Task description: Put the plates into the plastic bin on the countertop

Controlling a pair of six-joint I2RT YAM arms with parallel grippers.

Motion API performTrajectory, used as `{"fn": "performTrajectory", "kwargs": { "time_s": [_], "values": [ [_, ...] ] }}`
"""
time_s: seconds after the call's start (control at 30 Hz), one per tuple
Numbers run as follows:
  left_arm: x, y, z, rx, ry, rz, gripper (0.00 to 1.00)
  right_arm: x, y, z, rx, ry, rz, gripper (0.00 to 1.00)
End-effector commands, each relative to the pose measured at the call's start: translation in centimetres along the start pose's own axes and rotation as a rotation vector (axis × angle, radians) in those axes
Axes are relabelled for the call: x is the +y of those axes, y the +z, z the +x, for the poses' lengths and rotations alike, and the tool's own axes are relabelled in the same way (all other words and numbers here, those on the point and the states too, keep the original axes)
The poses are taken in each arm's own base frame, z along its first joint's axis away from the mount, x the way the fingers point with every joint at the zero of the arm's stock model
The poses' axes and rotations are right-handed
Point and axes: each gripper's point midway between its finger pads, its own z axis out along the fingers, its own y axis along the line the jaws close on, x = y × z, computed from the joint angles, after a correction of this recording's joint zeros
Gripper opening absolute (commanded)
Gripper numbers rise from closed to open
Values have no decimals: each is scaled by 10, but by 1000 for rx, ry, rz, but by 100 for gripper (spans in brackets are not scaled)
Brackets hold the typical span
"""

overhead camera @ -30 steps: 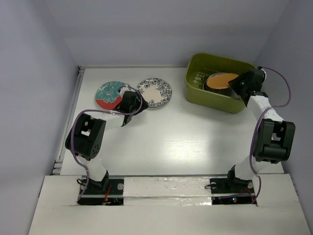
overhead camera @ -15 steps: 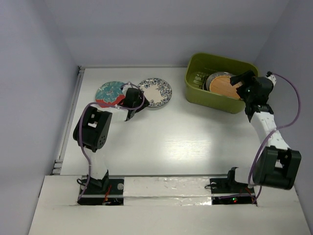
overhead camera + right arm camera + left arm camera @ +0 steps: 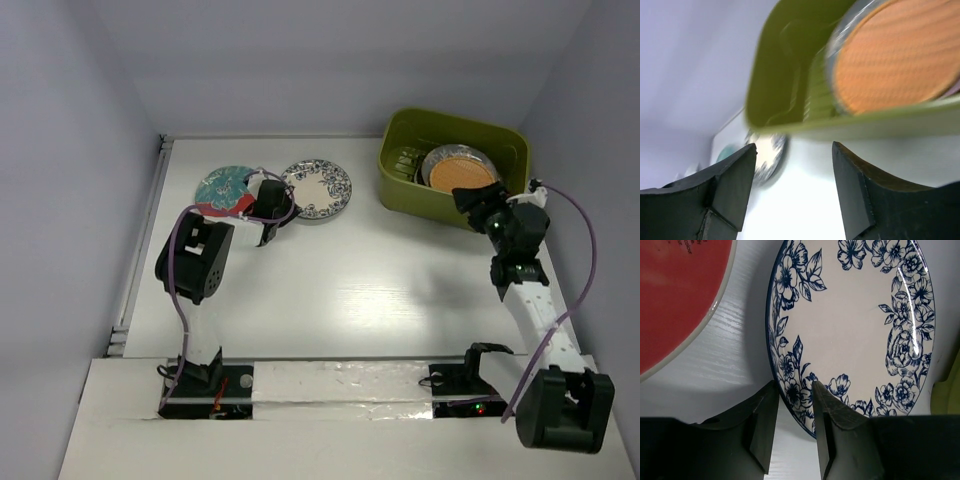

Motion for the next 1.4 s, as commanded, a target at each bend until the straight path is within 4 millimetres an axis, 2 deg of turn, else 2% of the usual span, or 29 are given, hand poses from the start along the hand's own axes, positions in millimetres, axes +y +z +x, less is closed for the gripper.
{"fn": "performTrajectory", "kwargs": {
  "time_s": [0.0,0.1,0.2,0.23,0.3,0.33,0.37,0.4,0.47,0.5,0.53,0.57,0.6,0.63,0.67,0.7,0.73,0.77,0.83,0.9,0.97,1.03,1.07,1.1,1.2,1.37],
  "values": [
    [-6,5,-14,-60,-13,14,30,46,-16,24,39,-21,-195,69],
    [-3,8,-12,-69,-17,13,24,64,-28,62,106,-7,-249,70],
    [-1,11,-10,-66,-16,16,1,81,-41,98,194,7,-315,72],
    [-3,9,-9,-62,-16,31,0,85,-44,107,213,8,-331,72],
    [-8,0,-8,-61,-18,77,0,92,-52,128,247,10,-362,75],
    [-22,-12,-19,-93,-32,138,0,92,-53,134,256,11,-361,76],
    [-12,-19,-11,-83,-35,131,0,90,-51,138,261,14,-360,78],
    [-15,-27,-14,-92,-49,153,0,85,-52,148,284,27,-353,82],
    [-15,-50,-16,-109,-66,196,0,84,-50,153,283,44,-367,87],
    [-17,-58,-18,-118,-79,216,0,77,-46,160,301,53,-343,92],
    [-29,-73,-28,-142,-92,270,0,73,-46,168,319,55,-336,94],
    [-20,-79,-20,-127,-94,264,0,74,-44,168,312,60,-343,96],
    [-21,-85,-20,-126,-100,279,0,71,-42,180,347,69,-332,99],
    [-25,-92,-21,-130,-112,305,0,70,-40,183,352,72,-335,100],
    [-32,-102,-23,-126,-119,346,0,77,-42,188,363,77,-360,100],
    [-28,-107,-17,-111,-123,356,0,79,-41,193,376,85,-364,100],
    [-39,-118,-16,-88,-125,415,0,77,-38,202,400,86,-353,100],
    [-36,-122,-9,-69,-126,423,0,84,-39,207,410,92,-376,100],
    [-47,-139,-9,-56,-136,500,0,79,-34,222,438,89,-350,100],
    [-43,-147,-1,-29,-149,518,0,84,-31,227,444,107,-363,100],
    [-51,-163,-3,-29,-158,577,0,78,-26,240,467,115,-341,100],
    [-48,-171,1,-16,-165,592,0,68,-20,247,471,123,-299,100],
    [-54,-183,-2,-19,-163,631,0,66,-18,247,460,129,-298,100],
    [-55,-188,2,-9,-163,643,0,54,-16,254,464,138,-257,100],
    [-59,-203,3,6,-165,688,0,44,-13,265,488,140,-232,100],
    [-69,-229,3,27,-172,779,0,53,-14,283,542,150,-278,97]
  ]
}}
